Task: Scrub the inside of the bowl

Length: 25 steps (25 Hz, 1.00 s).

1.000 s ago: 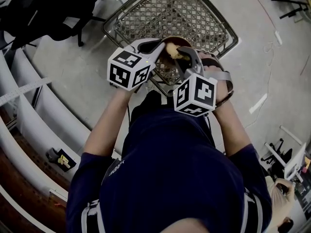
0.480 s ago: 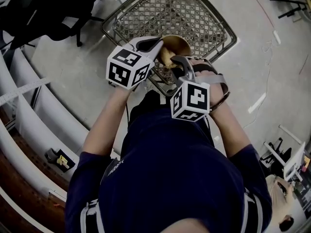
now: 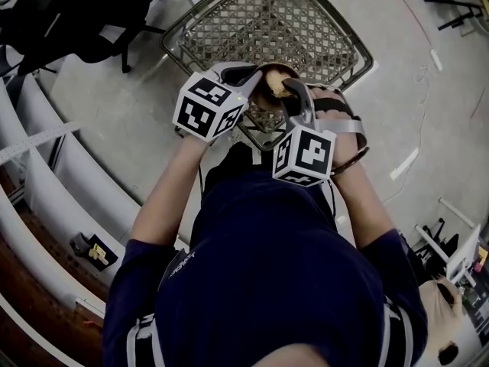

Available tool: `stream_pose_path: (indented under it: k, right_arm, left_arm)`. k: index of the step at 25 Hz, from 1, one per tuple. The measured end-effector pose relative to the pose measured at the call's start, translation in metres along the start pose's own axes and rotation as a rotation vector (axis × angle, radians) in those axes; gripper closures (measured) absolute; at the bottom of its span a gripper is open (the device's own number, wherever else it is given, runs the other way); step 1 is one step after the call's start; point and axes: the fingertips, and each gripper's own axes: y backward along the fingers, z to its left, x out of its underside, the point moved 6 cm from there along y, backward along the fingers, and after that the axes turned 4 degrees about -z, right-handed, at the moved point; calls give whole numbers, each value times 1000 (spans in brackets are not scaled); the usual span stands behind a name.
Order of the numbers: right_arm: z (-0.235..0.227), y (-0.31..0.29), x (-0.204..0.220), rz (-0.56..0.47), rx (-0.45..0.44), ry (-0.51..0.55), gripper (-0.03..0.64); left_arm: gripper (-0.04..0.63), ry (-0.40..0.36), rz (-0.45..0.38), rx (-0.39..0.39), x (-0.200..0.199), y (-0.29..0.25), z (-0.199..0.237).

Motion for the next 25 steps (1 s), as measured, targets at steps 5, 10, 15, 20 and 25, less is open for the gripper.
stream_pose_path:
  k: [5,10,15,20,25]
  right_arm:
    - [29,1,-7,-34,-144,-4,546]
    - [18,1,-8,-28,-92,3,546]
    - [-6,2,-2,25,70,25,546]
    - [28,-2,-14,37,-42,37,546]
    - [42,0,-31,-5,-110,43,546]
  left_arm:
    - [583,3,-22,-33,-3,7,6]
    - [583,-5,-8,-37,-1,12,8]
    - [581,-29,0,-38,1,15,7]
    - [581,-50,-18,-59,0,22,12]
    - [581,-64,-21,-57,-1,26,14]
